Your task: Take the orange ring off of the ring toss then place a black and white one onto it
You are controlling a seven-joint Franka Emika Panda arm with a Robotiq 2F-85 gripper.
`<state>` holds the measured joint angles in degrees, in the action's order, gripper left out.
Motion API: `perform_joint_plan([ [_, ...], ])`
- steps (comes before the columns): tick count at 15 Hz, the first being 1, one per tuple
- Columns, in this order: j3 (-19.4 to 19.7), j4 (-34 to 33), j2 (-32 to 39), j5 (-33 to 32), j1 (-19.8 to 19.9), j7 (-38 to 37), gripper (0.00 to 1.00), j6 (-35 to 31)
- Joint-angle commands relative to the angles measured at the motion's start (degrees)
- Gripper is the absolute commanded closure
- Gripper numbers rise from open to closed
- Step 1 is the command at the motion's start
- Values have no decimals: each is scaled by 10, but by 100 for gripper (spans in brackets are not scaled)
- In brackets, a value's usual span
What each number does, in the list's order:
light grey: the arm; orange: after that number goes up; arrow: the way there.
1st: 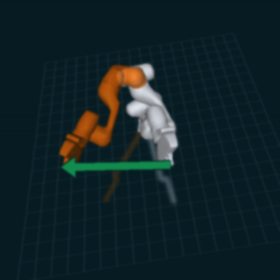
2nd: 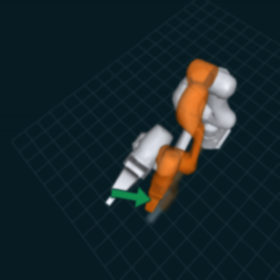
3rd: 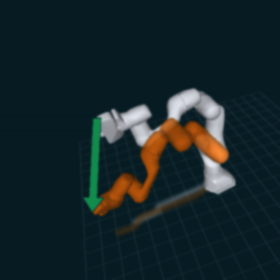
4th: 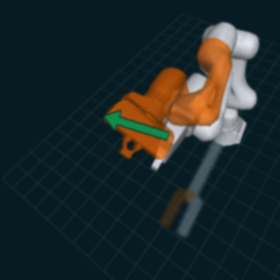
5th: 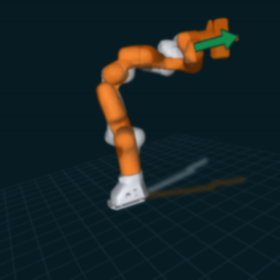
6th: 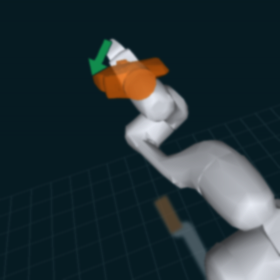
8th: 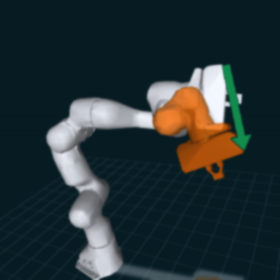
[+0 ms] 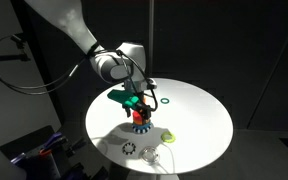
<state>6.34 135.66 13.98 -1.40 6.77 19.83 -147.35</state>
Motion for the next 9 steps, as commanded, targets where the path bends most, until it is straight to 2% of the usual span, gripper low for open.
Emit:
perform_joint_plan([
  [1, -10, -30, 22, -10, 3, -20, 0, 2],
  [9, -20, -48, 42, -8, 6, -13, 0, 1],
])
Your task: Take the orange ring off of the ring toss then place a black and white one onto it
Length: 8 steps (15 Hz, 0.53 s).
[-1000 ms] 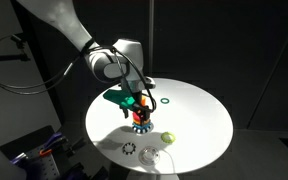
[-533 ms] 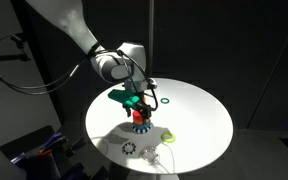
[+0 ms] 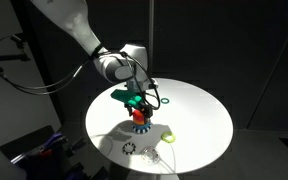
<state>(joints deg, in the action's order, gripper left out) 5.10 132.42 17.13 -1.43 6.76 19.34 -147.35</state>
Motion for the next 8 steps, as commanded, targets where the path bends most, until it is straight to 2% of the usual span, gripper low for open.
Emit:
perform_joint_plan([
  [1, -9, -17, 13, -7, 6, -7, 0, 0],
  [8, -18, -23, 24, -6, 10, 5, 0, 0],
])
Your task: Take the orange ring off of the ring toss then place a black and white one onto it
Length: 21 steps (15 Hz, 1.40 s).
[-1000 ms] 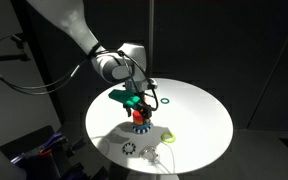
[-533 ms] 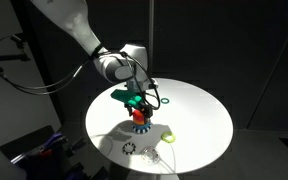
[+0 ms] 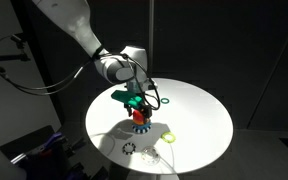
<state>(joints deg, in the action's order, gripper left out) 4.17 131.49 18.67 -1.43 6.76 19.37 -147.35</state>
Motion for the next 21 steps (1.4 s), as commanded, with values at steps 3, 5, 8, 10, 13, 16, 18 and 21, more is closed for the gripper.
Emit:
perform_joint_plan([
  [3, -12, -18, 9, -1, 15, 17, 0, 2],
  [5, -16, -21, 9, 4, 20, 29, 0, 4],
  [8, -25, -27, 8, 15, 34, 59, 0, 8],
  [10, -33, -33, 10, 23, 45, 84, 0, 11],
  [13, -47, -47, 17, 43, 63, 131, 0, 21],
  [16, -58, -68, 28, 62, 81, 177, 0, 37],
  [18, -62, -85, 39, 75, 90, 205, 0, 53],
  [21, -64, -111, 54, 92, 97, 237, 0, 84],
])
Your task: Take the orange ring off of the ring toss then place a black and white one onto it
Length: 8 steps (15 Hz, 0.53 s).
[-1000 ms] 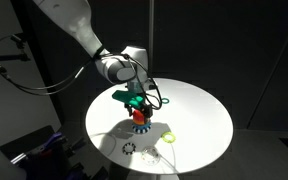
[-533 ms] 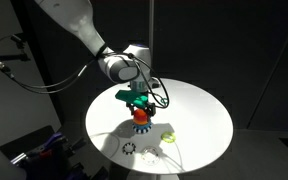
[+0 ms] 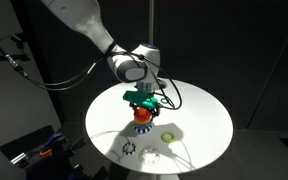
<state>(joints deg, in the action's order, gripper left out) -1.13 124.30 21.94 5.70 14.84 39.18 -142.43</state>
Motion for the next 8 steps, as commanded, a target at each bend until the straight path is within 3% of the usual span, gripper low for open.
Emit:
perform_joint_plan([
  [1, -11, -44, 24, 24, 17, 47, 0, 43],
  [8, -7, -51, 14, 38, 16, 71, 0, 80],
])
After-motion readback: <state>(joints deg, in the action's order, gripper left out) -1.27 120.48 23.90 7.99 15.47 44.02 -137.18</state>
